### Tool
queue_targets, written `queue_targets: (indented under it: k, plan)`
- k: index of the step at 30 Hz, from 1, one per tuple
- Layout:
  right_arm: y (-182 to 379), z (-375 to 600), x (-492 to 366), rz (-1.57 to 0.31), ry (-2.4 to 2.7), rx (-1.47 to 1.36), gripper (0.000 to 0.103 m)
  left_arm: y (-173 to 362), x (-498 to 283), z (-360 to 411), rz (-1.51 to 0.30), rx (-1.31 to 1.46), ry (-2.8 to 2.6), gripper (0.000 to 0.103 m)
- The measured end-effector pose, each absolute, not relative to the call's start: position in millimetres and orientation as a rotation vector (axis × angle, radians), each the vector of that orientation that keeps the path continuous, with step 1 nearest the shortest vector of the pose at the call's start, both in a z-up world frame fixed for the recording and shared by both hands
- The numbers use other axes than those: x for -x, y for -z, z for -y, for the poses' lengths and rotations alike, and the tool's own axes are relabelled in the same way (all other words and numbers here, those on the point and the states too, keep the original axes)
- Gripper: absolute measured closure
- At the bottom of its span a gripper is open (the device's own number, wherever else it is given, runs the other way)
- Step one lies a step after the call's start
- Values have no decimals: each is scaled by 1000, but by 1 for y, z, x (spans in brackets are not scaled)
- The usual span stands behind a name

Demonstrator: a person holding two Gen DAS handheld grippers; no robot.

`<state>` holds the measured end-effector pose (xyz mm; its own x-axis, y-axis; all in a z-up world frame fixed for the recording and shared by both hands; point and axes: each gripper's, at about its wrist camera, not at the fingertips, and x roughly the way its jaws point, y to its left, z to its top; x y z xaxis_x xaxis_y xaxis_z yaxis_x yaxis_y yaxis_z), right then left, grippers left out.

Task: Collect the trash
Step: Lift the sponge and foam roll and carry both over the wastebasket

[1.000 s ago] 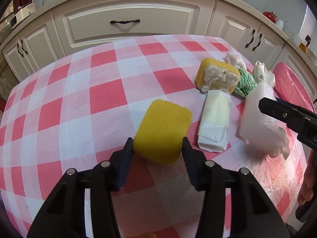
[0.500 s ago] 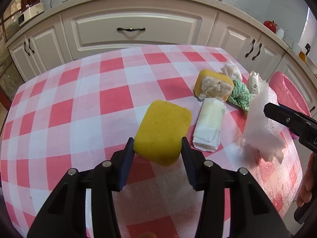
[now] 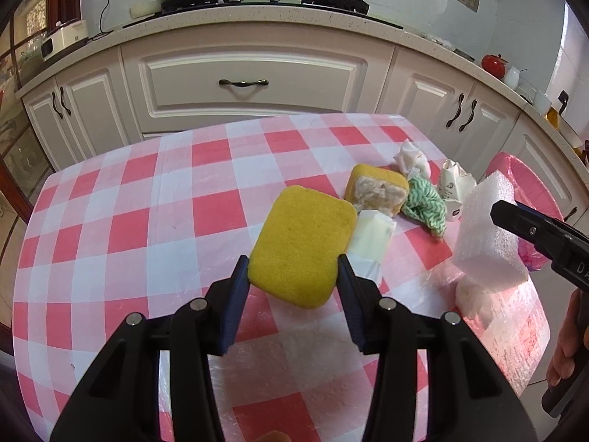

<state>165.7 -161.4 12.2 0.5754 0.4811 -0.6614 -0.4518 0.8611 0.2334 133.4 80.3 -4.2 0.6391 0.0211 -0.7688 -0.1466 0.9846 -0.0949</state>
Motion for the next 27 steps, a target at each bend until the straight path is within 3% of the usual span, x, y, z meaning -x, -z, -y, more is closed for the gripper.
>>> queue_targets:
  k: [27]
  plan:
    - [-18,274,-169,-743,-346,-84,56,-19,-152,-14,-835,87,33,57]
